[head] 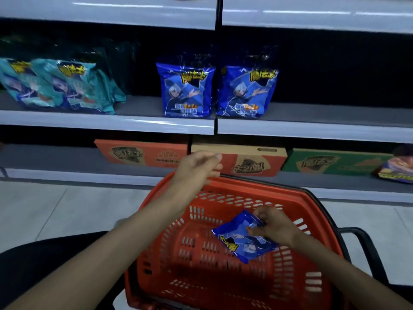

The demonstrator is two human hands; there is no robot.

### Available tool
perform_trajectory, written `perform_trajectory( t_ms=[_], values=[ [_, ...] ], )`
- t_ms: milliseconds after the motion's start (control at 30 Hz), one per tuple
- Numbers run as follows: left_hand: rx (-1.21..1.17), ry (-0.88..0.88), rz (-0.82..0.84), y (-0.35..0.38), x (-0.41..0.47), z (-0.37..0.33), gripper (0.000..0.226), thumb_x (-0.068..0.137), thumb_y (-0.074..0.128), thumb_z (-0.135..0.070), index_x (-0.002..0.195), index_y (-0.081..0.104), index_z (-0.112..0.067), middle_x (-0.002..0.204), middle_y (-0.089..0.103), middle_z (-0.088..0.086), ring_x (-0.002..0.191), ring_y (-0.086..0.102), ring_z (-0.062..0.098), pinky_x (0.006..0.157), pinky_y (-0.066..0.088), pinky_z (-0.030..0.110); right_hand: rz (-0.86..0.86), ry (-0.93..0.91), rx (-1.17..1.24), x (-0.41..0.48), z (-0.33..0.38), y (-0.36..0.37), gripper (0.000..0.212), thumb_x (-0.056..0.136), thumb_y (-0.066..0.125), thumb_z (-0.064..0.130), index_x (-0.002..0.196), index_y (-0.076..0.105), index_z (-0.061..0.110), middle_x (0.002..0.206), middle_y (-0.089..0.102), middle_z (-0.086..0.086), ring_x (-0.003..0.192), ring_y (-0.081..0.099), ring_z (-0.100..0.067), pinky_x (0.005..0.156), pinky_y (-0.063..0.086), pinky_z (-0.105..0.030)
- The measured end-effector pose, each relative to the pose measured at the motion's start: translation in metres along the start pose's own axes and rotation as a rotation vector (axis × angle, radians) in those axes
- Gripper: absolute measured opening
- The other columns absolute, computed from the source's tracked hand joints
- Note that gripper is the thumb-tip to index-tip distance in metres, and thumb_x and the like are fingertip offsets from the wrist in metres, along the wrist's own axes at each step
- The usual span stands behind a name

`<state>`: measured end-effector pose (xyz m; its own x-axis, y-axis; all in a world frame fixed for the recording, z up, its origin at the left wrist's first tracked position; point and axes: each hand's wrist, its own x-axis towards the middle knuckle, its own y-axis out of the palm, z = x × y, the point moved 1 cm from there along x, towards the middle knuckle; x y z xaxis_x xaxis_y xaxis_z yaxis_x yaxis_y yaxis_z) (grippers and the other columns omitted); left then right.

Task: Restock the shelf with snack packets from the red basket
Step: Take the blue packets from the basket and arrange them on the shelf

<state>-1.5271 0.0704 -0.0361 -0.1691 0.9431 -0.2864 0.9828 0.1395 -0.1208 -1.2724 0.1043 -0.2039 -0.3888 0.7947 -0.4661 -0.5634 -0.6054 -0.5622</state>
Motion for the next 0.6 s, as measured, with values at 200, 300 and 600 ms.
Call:
perform_trajectory(
  t_ms=[200,300,600],
  values=[
    [-0.051,0.032,-0.130,-0.019,-0.003,0.000,0.023,0.101,0.063,-0.041,0.109,0.074,-0.022,0.103,0.080,-0.003,0.098,0.076,0.011,0.102,0.056,0.040,-0.194,-0.080,0.669,-0.053,0.084,-0.074,0.031,0.084,0.081,0.005,0.113,0.072,0.003,0.107,0.079,-0.016,0.098,0.077,-0.036,0.090,0.061,-0.054],
    [-0.142,0.035,-0.153,-0.026,-0.010,0.003,0.032,0.095,0.066,-0.051,0.113,0.074,-0.026,0.107,0.080,-0.004,0.101,0.075,0.009,0.099,0.055,0.035,-0.214,-0.063,1.085,-0.058,0.103,-0.081,0.037,0.088,0.073,0.005,0.125,0.069,0.003,0.119,0.075,-0.018,0.107,0.073,-0.038,0.094,0.059,-0.052],
    [-0.292,-0.014,0.062,-0.004,-0.030,0.013,0.065,0.073,0.079,-0.045,0.133,0.064,-0.025,0.119,0.077,-0.006,0.111,0.073,0.011,0.099,0.055,0.036,-0.055,-0.129,1.587,-0.055,0.149,-0.044,0.041,0.095,0.061,0.008,0.136,0.062,0.003,0.134,0.069,-0.013,0.123,0.067,-0.030,0.111,0.049,-0.048]
  ],
)
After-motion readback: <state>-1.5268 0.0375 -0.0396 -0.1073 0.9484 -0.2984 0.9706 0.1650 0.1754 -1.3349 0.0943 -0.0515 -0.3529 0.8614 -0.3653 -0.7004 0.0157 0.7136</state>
